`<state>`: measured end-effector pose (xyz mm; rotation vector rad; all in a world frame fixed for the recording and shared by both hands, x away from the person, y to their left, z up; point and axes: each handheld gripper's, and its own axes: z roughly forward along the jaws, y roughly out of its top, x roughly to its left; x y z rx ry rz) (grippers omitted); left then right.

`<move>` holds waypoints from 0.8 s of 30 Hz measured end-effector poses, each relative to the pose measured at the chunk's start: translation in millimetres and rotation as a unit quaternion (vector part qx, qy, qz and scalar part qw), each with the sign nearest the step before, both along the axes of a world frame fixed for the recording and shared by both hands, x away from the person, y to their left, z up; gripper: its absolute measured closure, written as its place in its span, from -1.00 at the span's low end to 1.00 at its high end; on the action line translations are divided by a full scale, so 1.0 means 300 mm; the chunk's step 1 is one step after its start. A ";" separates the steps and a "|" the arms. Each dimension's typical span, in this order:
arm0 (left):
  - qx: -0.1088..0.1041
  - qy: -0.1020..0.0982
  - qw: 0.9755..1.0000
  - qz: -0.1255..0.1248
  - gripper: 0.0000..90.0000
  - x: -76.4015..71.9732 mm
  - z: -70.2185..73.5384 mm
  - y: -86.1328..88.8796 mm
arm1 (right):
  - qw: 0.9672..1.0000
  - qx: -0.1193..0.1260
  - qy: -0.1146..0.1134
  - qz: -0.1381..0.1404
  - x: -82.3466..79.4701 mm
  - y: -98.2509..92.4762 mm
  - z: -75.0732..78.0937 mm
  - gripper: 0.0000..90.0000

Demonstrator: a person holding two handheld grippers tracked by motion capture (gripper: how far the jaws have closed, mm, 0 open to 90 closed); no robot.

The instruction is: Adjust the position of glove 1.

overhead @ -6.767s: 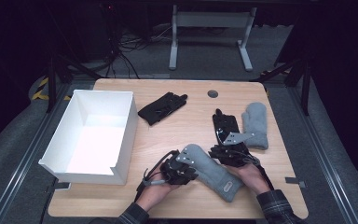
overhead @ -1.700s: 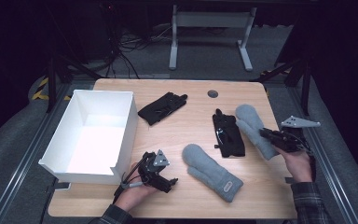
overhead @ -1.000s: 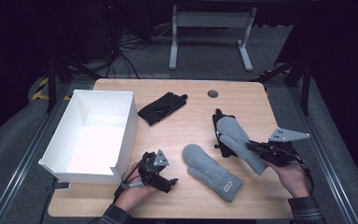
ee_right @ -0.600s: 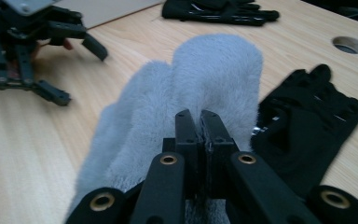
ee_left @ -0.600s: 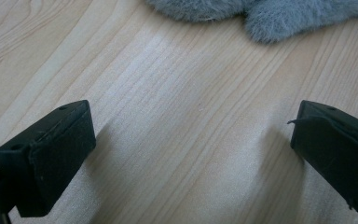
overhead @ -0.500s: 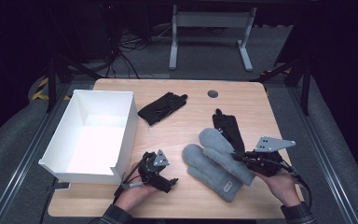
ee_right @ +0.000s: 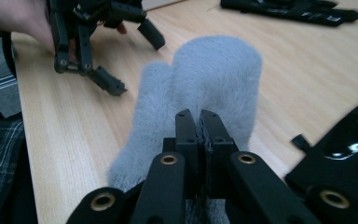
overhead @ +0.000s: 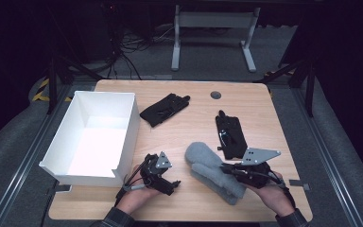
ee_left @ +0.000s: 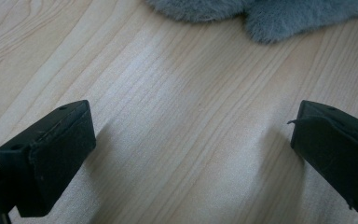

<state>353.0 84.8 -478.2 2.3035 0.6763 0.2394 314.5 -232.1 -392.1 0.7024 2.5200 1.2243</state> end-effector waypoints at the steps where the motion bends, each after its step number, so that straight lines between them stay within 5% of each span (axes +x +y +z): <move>1: 0.000 0.000 1.000 0.000 -1.00 0.000 0.000 0.000 | 1.000 -0.006 0.002 -0.003 0.001 0.004 -0.008 0.96; 10: 0.000 0.000 1.000 0.000 -1.00 0.000 0.000 0.000 | 0.998 -0.041 0.035 -0.013 0.032 0.013 -0.081 0.95; 15: 0.011 0.009 1.000 0.005 -0.98 0.000 0.011 -0.007 | 0.998 -0.031 0.047 -0.009 0.036 0.012 -0.083 0.82; 20: 0.023 -0.004 1.000 0.017 -0.64 -0.005 0.043 -0.009 | 0.999 -0.002 0.031 -0.016 0.034 -0.019 -0.045 0.46; 24: -0.007 -0.009 1.000 0.014 0.05 -0.016 0.097 -0.005 | 0.999 0.016 0.009 -0.037 0.035 -0.071 -0.009 0.69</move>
